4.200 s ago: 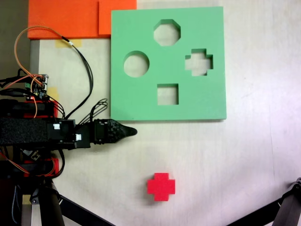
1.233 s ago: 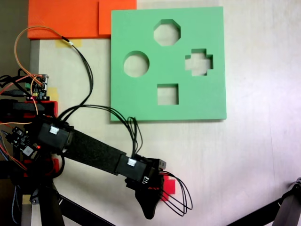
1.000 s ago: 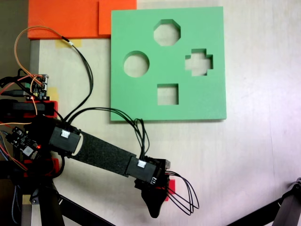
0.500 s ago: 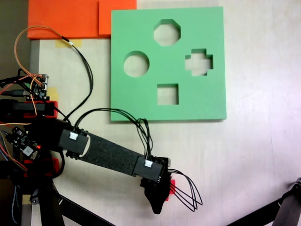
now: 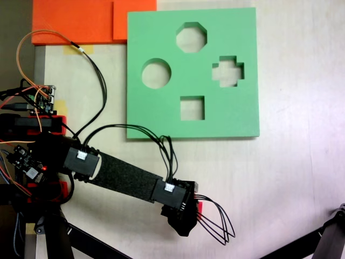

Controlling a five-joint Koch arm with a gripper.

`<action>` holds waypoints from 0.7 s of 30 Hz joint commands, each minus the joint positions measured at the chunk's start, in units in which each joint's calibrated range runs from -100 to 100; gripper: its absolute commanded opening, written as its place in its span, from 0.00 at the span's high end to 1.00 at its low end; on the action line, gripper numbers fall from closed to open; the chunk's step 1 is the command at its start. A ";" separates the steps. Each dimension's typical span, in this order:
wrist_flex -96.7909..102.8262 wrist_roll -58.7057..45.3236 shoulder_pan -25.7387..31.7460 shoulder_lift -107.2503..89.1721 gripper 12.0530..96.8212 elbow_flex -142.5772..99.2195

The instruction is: Put the cross columnar block into the corresponding hole

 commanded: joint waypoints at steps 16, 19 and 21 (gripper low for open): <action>-12.45 5.86 0.83 -9.35 0.64 -0.85; -14.67 6.11 1.27 -14.65 0.64 -0.85; -16.79 6.69 1.90 -19.26 0.64 -0.85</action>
